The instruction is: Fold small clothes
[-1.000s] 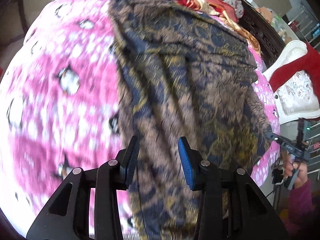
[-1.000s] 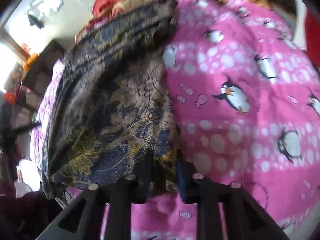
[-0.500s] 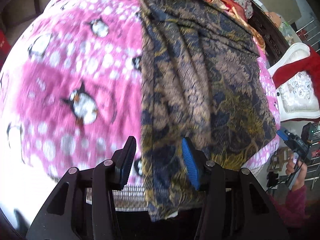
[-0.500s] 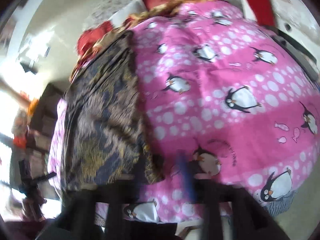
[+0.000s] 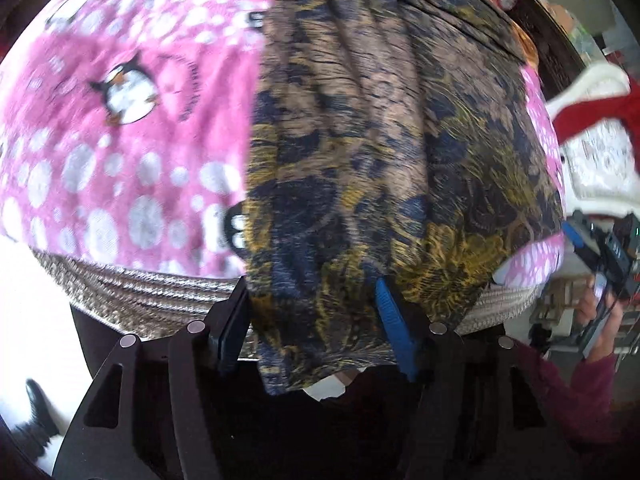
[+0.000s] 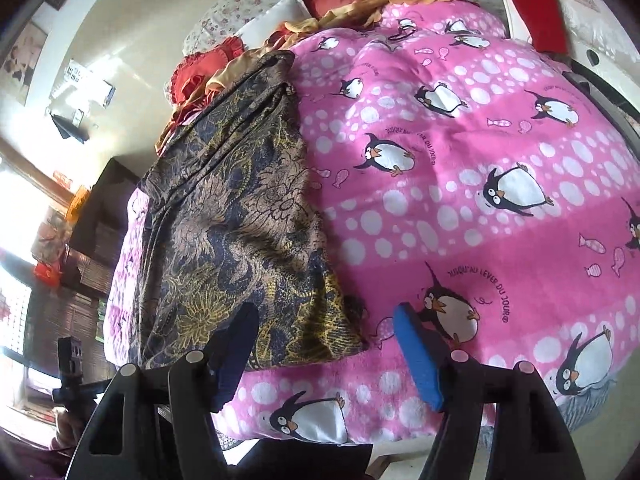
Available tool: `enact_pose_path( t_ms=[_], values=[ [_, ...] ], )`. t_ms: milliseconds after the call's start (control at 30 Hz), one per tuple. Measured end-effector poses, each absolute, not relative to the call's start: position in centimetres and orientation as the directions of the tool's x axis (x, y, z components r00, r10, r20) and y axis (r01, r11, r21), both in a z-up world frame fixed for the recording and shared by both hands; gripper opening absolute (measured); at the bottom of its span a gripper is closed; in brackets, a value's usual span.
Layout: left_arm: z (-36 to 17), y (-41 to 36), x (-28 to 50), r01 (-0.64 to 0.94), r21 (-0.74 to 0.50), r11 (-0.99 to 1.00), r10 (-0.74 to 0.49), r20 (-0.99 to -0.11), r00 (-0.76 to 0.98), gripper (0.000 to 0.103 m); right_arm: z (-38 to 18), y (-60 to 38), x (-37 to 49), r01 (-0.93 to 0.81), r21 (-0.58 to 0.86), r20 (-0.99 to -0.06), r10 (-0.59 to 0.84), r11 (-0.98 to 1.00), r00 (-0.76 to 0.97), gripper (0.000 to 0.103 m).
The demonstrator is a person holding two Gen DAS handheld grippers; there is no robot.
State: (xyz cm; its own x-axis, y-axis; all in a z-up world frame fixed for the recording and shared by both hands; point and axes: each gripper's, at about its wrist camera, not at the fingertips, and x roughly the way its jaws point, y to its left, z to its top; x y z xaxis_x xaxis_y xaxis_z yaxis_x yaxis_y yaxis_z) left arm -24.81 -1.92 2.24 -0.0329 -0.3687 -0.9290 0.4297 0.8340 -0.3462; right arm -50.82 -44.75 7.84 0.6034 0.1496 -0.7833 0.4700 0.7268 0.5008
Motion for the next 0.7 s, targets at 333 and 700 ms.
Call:
enact_pose_path(
  t_ms=[333, 700],
  values=[
    [10.5, -1.0, -23.1, 0.501, -0.517, 0.694, -0.590, -0.807, -0.015, 0.006, 8.4, -44.1, -50.5, 0.389, 0.487, -0.776, 0.184, 0.782, 0.603, 0.076],
    [12.6, 1.5, -19.5, 0.428, -0.532, 0.731, -0.617, -0.783, 0.081, 0.006, 6.1, -42.5, -46.9, 0.251, 0.686, -0.693, 0.509, 0.683, 0.510, 0.053]
  ],
)
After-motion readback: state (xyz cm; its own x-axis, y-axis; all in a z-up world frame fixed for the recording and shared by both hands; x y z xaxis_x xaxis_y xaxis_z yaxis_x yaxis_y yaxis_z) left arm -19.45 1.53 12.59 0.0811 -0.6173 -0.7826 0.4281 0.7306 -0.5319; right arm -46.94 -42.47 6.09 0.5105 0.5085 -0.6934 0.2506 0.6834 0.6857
